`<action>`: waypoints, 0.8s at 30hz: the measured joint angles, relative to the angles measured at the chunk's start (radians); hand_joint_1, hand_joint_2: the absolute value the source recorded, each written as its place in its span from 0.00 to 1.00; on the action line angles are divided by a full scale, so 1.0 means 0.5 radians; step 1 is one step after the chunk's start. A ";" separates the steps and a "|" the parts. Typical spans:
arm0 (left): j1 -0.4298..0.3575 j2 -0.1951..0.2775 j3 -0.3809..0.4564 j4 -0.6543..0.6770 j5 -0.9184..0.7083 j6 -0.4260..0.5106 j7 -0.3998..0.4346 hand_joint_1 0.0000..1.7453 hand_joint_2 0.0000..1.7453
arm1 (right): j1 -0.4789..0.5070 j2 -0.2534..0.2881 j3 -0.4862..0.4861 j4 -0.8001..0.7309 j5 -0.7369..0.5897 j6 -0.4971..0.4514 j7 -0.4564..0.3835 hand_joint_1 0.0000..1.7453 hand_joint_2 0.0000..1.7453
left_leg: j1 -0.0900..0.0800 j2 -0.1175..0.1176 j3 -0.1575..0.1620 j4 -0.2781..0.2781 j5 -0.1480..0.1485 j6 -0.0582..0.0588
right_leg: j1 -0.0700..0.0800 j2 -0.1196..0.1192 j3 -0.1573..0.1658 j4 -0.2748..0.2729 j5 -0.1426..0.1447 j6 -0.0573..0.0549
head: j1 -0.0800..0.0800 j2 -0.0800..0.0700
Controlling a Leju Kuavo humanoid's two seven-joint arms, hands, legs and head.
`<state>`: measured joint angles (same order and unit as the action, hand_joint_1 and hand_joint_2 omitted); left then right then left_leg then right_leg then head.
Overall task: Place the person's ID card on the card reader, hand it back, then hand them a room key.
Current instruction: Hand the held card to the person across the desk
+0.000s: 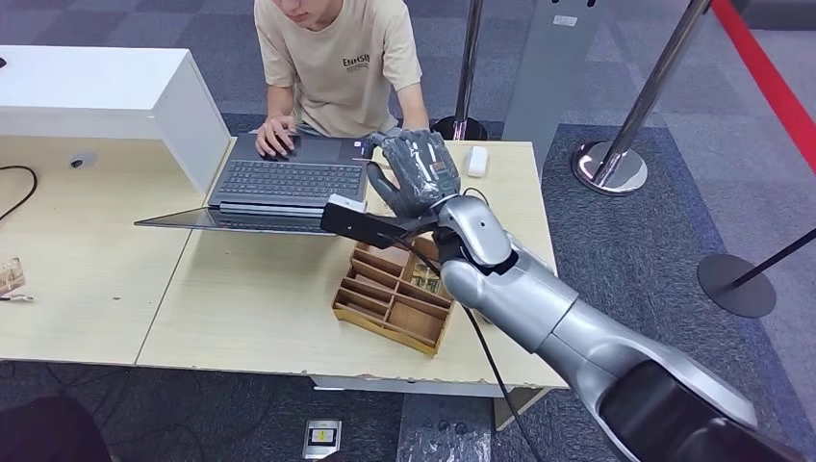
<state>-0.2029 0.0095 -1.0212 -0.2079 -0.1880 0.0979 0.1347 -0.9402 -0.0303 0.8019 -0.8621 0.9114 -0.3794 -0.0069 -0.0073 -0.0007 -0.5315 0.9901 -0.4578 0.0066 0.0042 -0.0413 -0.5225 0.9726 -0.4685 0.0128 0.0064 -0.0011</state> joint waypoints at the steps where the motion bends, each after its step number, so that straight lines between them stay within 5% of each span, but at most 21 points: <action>1: -0.002 -0.002 0.000 0.000 -0.002 -0.002 0.000 0.00 0.00 | -0.007 0.002 0.024 0.036 0.066 -0.001 0.014 1.00 1.00 | 0.000 0.000 0.000 0.000 0.000 0.000 | 0.000 0.000 0.000 0.000 0.000 0.000 | 0.000 0.000; 11: -0.013 -0.009 0.000 0.000 -0.021 -0.016 0.000 0.00 0.00 | -0.011 -0.003 0.158 0.283 0.326 0.041 0.036 1.00 1.00 | 0.000 0.000 0.000 0.000 0.000 0.000 | 0.000 0.000 0.000 0.000 0.000 0.000 | 0.000 0.000; 16: -0.012 -0.011 0.000 0.000 -0.022 -0.020 0.005 0.00 0.00 | -0.003 -0.013 0.195 0.353 0.296 0.088 0.024 0.83 1.00 | 0.000 0.001 0.000 0.000 0.000 0.000 | 0.000 0.000 0.000 0.000 0.000 0.000 | 0.000 0.000; 20: -0.010 -0.011 0.000 0.000 -0.025 -0.024 0.006 0.00 0.00 | 0.015 -0.018 0.204 0.389 0.213 0.149 0.012 0.01 1.00 | 0.000 0.001 0.000 0.000 0.000 0.000 | 0.000 0.000 0.000 0.000 0.000 0.000 | 0.000 0.000; 23: -0.005 -0.011 0.000 0.000 -0.025 -0.024 0.008 0.00 0.00 | 0.038 -0.018 0.201 0.408 0.125 0.167 -0.004 0.00 1.00 | 0.000 0.001 0.000 0.000 0.000 0.000 | 0.000 0.000 0.000 0.000 0.000 0.000 | 0.000 0.000; 24: -0.003 -0.011 0.000 0.000 -0.025 -0.024 0.009 0.00 0.00 | 0.046 -0.018 0.196 0.413 0.088 0.166 -0.014 0.00 0.75 | 0.000 0.001 0.000 0.000 0.000 0.000 | 0.000 0.000 0.000 0.000 0.000 0.000 | 0.000 0.000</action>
<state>-0.2043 0.0042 -1.0212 -0.2079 -0.2006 0.0860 0.1392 -0.9173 -0.0393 0.9000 -0.6558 0.9553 -0.2963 -0.0139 -0.0073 -0.0003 -0.5313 0.9904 -0.4578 0.0066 0.0041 -0.0412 -0.5227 0.9725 -0.4685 0.0128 0.0064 -0.0011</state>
